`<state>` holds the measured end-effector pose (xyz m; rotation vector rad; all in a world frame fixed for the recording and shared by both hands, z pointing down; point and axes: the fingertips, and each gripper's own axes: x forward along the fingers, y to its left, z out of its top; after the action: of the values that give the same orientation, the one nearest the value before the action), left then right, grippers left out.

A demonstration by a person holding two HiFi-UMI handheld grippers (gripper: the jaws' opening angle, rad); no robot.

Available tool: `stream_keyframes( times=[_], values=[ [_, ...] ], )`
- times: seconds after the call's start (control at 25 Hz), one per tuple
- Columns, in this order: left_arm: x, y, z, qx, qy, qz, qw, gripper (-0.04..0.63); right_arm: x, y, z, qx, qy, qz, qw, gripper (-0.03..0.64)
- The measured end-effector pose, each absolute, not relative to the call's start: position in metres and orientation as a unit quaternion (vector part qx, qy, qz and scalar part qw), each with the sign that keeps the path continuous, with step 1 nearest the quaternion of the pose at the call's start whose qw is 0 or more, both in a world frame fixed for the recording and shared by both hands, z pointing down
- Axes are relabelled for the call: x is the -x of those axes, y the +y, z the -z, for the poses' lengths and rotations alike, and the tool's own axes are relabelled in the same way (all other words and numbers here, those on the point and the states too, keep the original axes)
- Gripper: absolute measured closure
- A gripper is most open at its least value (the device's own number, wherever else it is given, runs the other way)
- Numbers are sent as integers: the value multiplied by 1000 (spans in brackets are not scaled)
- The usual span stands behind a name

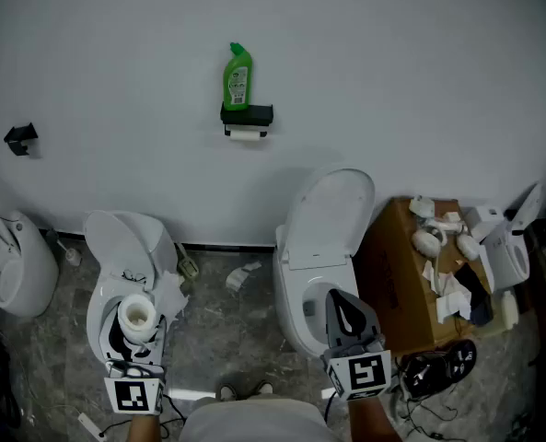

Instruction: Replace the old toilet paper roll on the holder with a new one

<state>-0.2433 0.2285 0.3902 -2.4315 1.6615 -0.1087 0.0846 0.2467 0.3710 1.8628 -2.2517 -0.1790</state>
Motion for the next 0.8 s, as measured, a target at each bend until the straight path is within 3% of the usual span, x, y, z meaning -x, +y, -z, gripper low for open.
stream_keyframes(
  times=[0.8],
  values=[
    [229, 229, -389, 817, 563, 57, 108, 276, -91, 235, -371, -604, -785, 51, 131, 617]
  ],
)
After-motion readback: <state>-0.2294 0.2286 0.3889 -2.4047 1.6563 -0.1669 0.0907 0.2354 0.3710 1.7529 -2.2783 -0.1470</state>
